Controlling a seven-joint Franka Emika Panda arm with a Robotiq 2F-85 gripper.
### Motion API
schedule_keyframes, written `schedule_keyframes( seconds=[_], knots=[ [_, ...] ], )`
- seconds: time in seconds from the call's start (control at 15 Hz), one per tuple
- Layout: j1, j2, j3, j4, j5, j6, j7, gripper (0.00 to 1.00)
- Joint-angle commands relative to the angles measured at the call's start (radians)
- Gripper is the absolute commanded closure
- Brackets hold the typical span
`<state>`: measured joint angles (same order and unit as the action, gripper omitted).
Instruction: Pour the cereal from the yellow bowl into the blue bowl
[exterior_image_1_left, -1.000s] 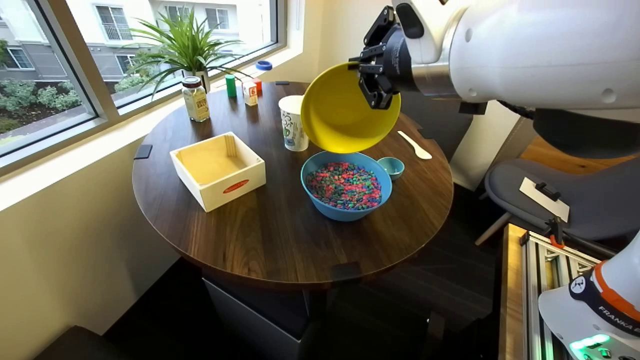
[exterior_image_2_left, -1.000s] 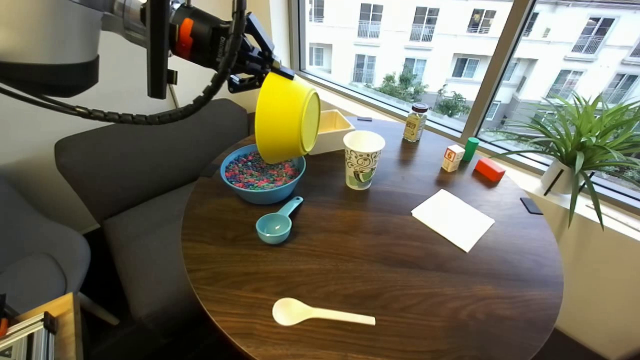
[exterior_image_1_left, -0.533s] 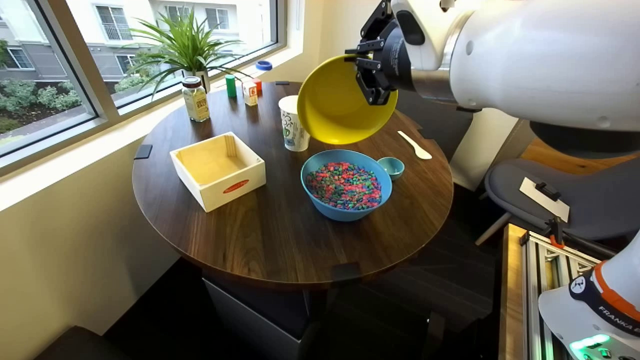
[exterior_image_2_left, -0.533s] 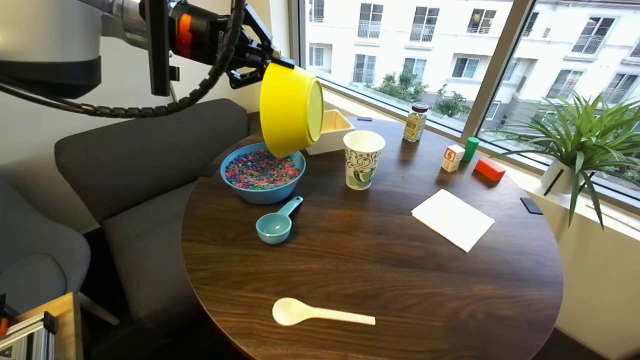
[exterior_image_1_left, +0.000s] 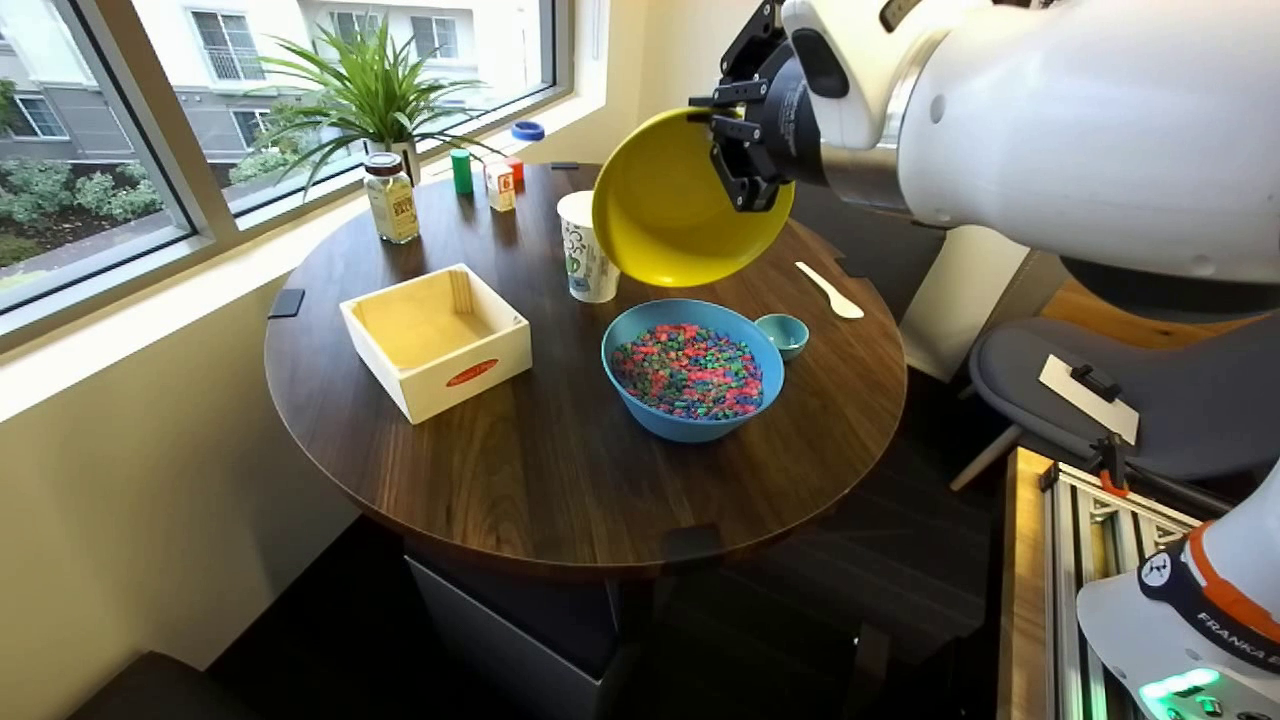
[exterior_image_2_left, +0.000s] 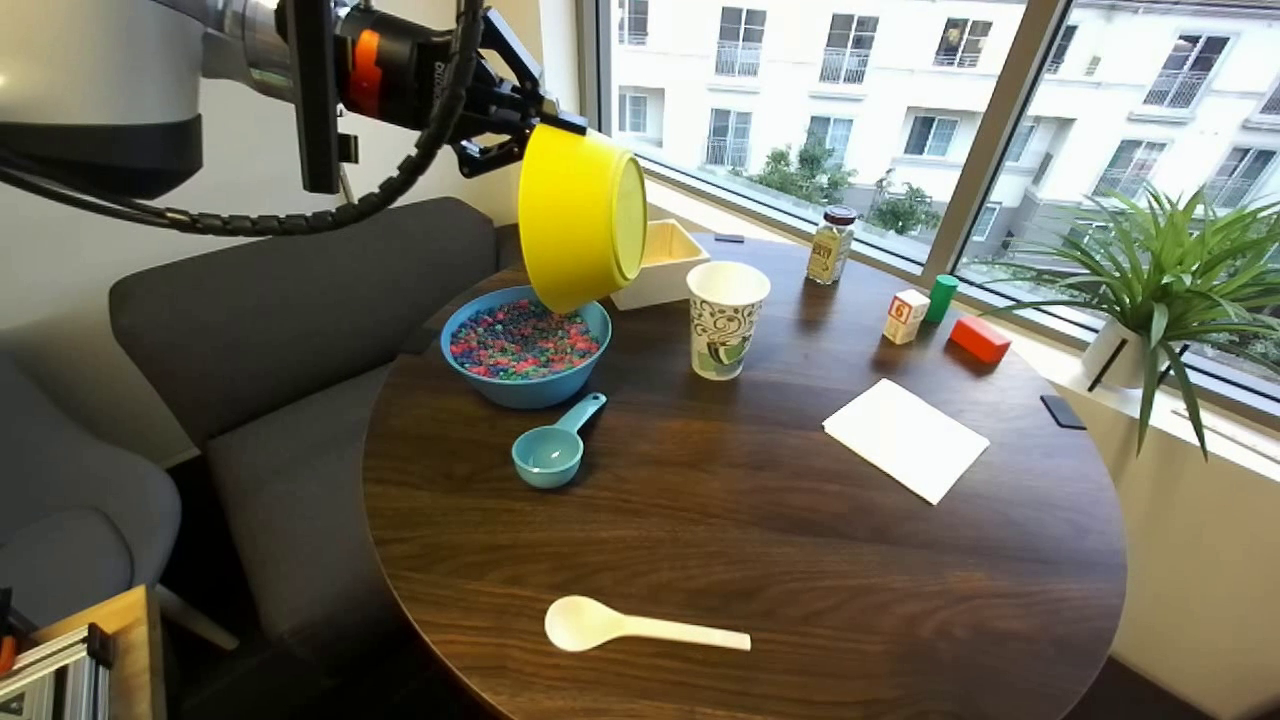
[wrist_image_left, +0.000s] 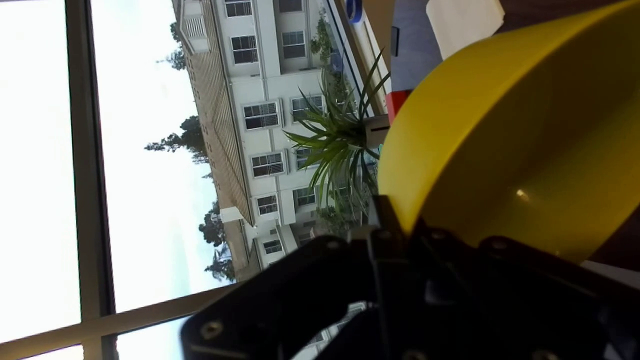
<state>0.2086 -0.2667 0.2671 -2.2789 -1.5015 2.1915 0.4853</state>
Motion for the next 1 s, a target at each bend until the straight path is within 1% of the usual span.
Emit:
schedule_keyframes(
  seconds=[0.0, 0.27, 0.47, 0.67, 0.93],
  knots=[
    [0.021, -0.002, -0.021, 0.009, 0.056, -0.003, 0.007, 0.99],
    [0.017, -0.028, -0.053, 0.027, 0.166, 0.046, 0.038, 0.99],
    [0.002, -0.043, -0.093, 0.061, 0.293, 0.114, 0.051, 0.99],
    [-0.015, -0.067, -0.138, 0.075, 0.449, 0.176, 0.022, 0.99],
    [-0.045, -0.102, -0.197, 0.063, 0.716, 0.243, -0.058, 0.99]
  ],
)
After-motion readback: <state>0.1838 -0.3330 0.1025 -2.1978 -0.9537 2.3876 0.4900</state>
